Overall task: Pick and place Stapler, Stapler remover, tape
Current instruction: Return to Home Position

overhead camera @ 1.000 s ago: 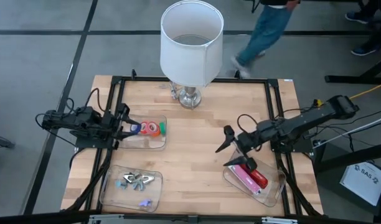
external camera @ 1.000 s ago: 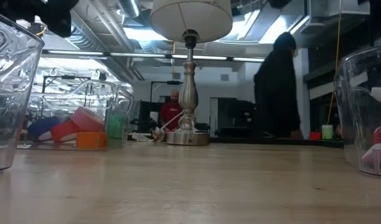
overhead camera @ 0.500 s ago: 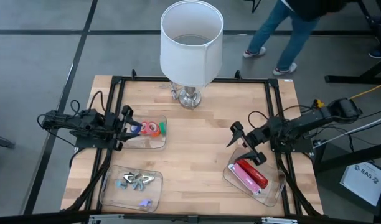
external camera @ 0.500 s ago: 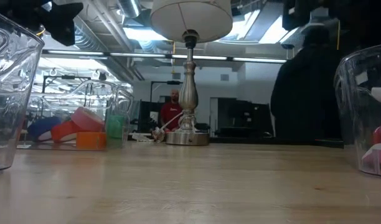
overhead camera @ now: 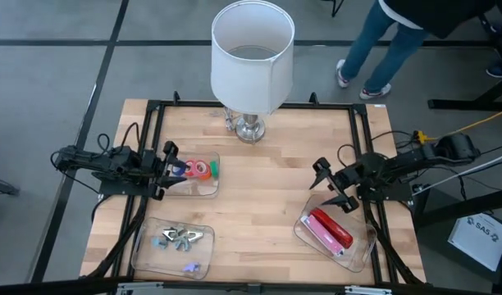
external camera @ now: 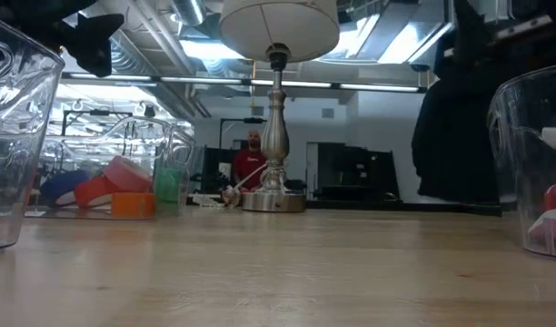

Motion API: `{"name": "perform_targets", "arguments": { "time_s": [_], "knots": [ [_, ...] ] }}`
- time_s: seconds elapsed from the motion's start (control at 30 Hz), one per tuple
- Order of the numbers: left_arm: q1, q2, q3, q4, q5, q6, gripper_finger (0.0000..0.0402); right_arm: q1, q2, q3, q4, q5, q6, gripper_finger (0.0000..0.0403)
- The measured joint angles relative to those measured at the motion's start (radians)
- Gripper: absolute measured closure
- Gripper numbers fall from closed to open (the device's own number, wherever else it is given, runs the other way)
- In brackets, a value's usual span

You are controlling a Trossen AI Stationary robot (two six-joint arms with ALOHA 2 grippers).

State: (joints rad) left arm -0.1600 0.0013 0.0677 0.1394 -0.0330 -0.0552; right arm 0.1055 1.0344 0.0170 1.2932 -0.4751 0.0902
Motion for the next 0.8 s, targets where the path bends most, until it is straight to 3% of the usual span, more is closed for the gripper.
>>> {"name": "perform_targets", "arguments": {
  "time_s": [0.5,0.8],
  "knots": [
    [0.000,-0.001,0.000,-0.030,-0.019,0.024,0.0217,-0.169,-0.136,-0.011,-0.067,-0.127,0.013,0.0127],
    [0.000,-0.001,0.000,-0.069,-0.026,0.010,0.0217,-0.328,-0.174,-0.011,-0.065,-0.306,0.117,0.0127]
  ]
}}
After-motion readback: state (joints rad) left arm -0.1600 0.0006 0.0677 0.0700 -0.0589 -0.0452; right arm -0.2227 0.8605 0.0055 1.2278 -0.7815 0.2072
